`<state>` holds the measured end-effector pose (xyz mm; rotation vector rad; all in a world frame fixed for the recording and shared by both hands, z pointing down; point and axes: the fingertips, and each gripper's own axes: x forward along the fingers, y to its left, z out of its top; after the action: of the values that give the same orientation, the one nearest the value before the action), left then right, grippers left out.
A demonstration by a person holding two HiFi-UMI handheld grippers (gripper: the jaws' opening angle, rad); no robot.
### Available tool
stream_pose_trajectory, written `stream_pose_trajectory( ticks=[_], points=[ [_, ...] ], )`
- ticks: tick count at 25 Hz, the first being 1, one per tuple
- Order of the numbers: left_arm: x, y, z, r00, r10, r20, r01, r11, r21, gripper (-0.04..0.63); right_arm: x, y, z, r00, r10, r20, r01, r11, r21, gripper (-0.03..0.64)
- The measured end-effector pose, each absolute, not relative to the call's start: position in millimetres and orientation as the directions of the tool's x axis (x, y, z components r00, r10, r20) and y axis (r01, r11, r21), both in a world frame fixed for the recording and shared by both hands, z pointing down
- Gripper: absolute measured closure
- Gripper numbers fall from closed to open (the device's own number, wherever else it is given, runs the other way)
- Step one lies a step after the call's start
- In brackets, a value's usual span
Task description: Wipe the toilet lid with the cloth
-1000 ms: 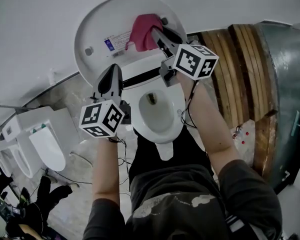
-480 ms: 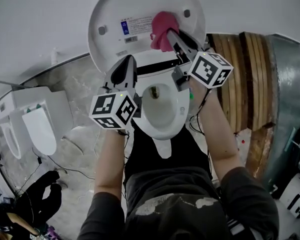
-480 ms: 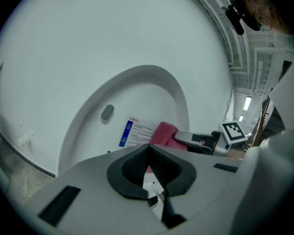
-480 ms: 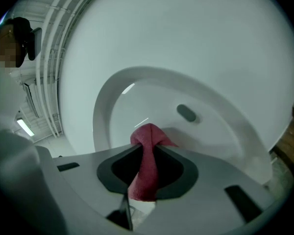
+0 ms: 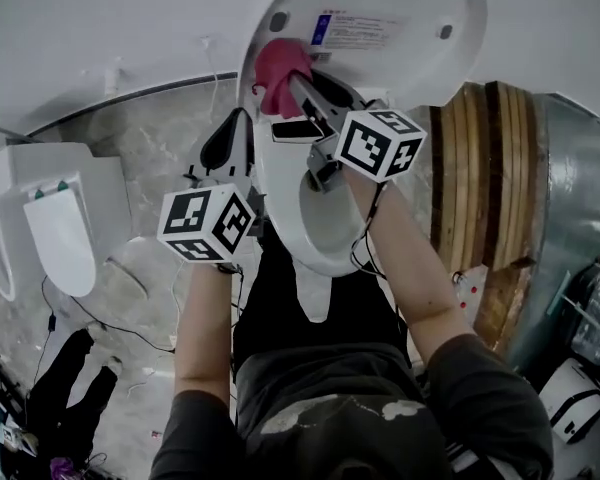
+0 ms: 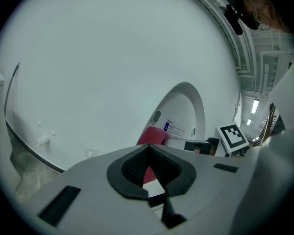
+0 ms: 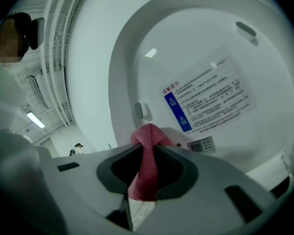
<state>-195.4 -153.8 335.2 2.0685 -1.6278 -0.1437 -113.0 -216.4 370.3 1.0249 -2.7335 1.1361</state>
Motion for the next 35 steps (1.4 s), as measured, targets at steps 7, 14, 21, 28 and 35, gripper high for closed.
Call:
stream_pose_trajectory(
  ticks=[7,14,21,28,35],
  points=[
    [-209.3,-142.9,353.0,0.289,-0.924,0.249,-0.881,-0.154,0.448,0.589,-132.6,-230.3,388.2,-0.775,-0.579,0.251,-0.584,0.507,-0.634,0.549],
    [-183.5,-150.3,361.2,0.301,-0.914,0.271,-0.879,-0.156,0.450,0.588,-76.2,-243.6,396.5,-0.729,-0.632,0.263,-0.621,0.450,-0.642,0.549],
    [-112.2,-177.4,364.5,0.357,-0.890,0.284,-0.870,-0.206,0.449,0.589,19.4,-265.1,405.3,-0.660,-0.701,0.271,-0.661,0.371,-0.652,0.549],
    [-35.4,-201.3,373.4,0.420,-0.860,0.290,-0.844,-0.253,0.473,0.589,100.2,-276.7,413.6,-0.592,-0.754,0.283,-0.688,0.292,-0.664,0.549],
    [-3.8,-209.8,379.5,0.442,-0.849,0.290,-0.831,-0.266,0.488,0.588,133.8,-274.9,422.3,-0.551,-0.776,0.307,-0.704,0.236,-0.670,0.549]
  ],
)
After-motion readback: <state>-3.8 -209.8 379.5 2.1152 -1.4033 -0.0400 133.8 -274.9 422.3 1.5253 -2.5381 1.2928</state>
